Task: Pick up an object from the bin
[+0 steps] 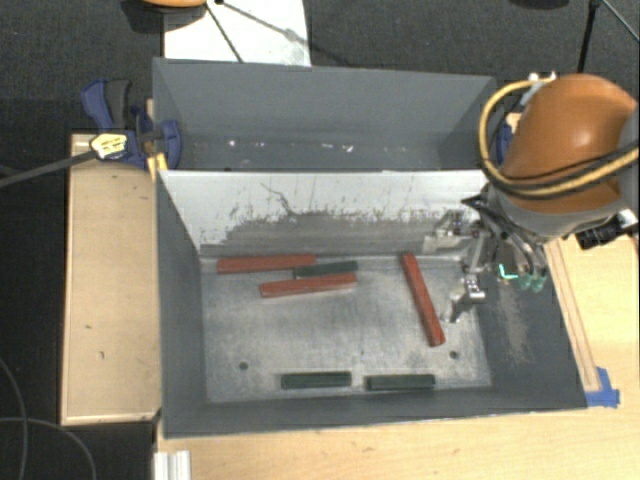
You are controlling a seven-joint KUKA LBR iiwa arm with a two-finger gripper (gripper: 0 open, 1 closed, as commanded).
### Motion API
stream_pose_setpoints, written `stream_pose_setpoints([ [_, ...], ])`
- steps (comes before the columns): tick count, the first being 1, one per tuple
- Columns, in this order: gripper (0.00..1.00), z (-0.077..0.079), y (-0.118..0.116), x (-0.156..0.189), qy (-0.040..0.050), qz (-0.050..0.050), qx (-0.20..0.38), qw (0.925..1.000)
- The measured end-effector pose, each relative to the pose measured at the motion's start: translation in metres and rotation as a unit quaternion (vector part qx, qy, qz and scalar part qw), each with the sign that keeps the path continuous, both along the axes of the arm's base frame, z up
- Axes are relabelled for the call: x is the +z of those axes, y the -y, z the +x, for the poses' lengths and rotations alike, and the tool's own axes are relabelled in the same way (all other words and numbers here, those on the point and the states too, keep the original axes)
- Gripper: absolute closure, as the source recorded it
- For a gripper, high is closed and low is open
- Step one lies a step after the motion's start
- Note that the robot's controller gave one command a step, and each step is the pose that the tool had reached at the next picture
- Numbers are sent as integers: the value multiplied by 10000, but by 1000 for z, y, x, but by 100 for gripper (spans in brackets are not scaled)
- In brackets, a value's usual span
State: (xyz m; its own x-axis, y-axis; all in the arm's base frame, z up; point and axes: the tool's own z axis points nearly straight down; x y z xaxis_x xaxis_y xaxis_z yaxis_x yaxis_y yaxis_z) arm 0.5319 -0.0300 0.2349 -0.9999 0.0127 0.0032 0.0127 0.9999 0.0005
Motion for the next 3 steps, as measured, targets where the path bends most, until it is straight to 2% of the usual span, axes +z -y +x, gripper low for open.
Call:
stream_pose_setpoints([
  [1,0,1,0,3,32,-3,4,10000],
  [2,0,25,18,-67,60,-1,-294,9996],
  [3,0,25,34,-90,3,-3,-1863,9825],
])
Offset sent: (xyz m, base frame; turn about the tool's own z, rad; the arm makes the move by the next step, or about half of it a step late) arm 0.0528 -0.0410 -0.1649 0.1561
